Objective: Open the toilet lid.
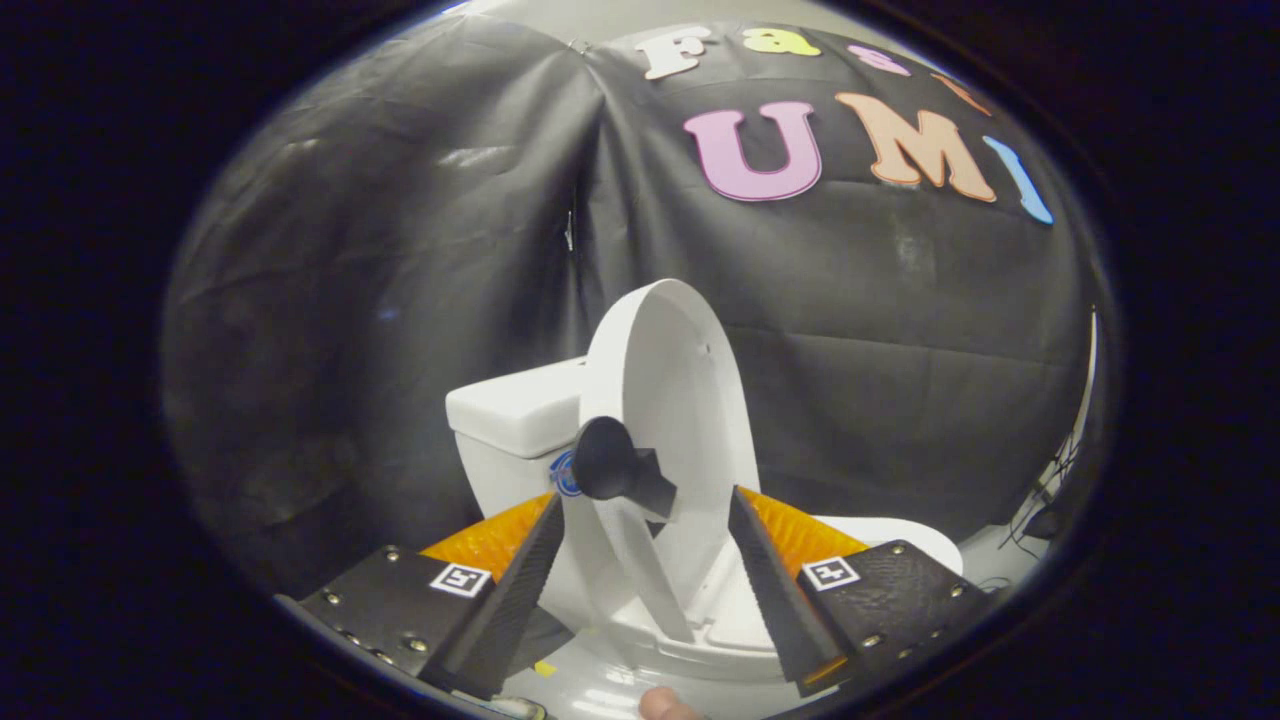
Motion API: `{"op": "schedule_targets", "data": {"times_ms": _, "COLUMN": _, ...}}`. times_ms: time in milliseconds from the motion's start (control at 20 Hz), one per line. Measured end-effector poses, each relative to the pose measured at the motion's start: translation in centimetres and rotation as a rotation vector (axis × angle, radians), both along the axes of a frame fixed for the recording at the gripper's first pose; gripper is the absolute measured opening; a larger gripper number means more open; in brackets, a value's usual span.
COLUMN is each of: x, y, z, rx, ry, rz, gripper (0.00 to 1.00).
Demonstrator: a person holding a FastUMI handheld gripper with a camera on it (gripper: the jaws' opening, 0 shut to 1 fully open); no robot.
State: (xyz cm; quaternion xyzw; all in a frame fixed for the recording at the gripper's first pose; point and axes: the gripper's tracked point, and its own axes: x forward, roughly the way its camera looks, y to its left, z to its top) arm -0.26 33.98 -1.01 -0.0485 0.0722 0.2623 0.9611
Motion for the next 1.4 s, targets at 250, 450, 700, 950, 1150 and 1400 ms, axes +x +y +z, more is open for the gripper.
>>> {"op": "schedule_targets", "data": {"times_ms": 250, "x": -0.3, "y": -2.9, "z": 1.2, "rx": 0.005, "ry": -0.020, "rz": -0.026, "gripper": 0.97}}
{"op": "schedule_targets", "data": {"times_ms": 450, "x": -0.8, "y": -4.8, "z": 1.9, "rx": 0.014, "ry": -0.032, "rz": -0.034, "gripper": 0.98}}
{"op": "schedule_targets", "data": {"times_ms": 700, "x": -1.1, "y": -7.6, "z": 3.2, "rx": 0.026, "ry": -0.072, "rz": -0.051, "gripper": 0.97}}
{"op": "schedule_targets", "data": {"times_ms": 950, "x": -0.7, "y": -12.9, "z": 4.4, "rx": 0.055, "ry": -0.098, "rz": -0.109, "gripper": 0.97}}
{"op": "schedule_targets", "data": {"times_ms": 1150, "x": 0.0, "y": -18.0, "z": 4.1, "rx": 0.076, "ry": -0.095, "rz": -0.177, "gripper": 0.97}}
{"op": "schedule_targets", "data": {"times_ms": 1400, "x": 0.8, "y": -24.3, "z": 4.1, "rx": 0.094, "ry": -0.094, "rz": -0.278, "gripper": 0.97}}
